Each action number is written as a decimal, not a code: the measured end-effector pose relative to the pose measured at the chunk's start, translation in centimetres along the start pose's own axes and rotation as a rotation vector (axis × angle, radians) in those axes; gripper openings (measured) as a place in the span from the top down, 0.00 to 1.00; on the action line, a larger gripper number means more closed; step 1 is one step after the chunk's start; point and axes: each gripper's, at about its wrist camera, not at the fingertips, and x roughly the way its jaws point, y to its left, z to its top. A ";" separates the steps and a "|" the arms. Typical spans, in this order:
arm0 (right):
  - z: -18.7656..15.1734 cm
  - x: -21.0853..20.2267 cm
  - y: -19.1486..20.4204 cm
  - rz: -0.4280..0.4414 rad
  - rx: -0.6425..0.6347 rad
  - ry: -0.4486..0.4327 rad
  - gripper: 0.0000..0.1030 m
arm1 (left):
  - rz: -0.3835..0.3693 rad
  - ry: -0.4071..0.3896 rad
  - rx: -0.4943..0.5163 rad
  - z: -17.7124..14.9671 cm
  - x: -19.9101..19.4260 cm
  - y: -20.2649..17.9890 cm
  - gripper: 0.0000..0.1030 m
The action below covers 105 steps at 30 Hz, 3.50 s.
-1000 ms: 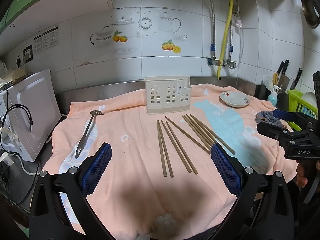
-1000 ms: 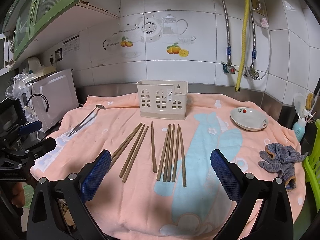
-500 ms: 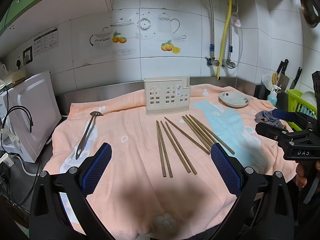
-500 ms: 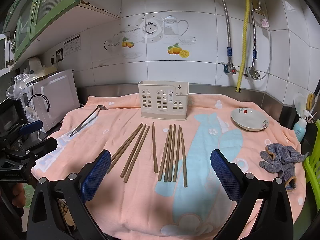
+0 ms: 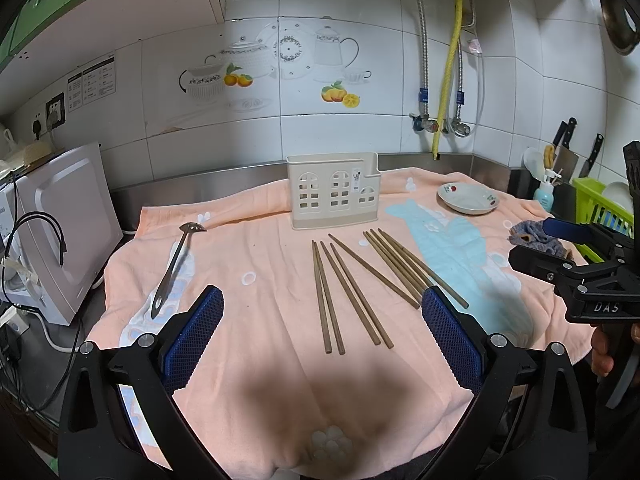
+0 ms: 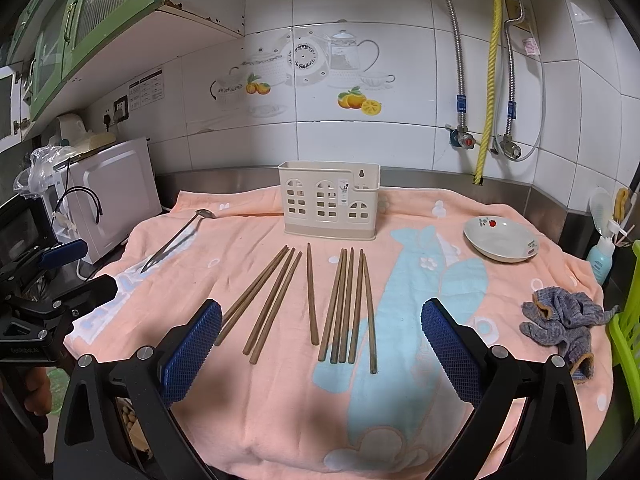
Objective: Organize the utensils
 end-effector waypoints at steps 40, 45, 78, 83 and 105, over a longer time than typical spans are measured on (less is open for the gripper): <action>-0.9 2.4 -0.6 -0.004 0.015 0.061 0.06 | 0.010 0.090 -0.028 -0.3 2.7 0.3 0.05; -1.3 3.2 -0.9 -0.004 0.019 0.085 0.06 | 0.015 0.124 -0.044 -0.7 3.7 0.6 0.05; -2.4 9.9 -3.0 -0.031 0.033 0.222 0.07 | 0.006 0.294 -0.106 -1.8 10.8 1.9 0.05; -2.5 10.8 -3.2 -0.030 0.033 0.242 0.07 | 0.002 0.313 -0.111 -1.9 11.8 2.1 0.05; -2.4 14.5 -4.4 -0.021 0.032 0.308 0.08 | -0.013 0.398 -0.130 -2.2 16.5 2.5 0.05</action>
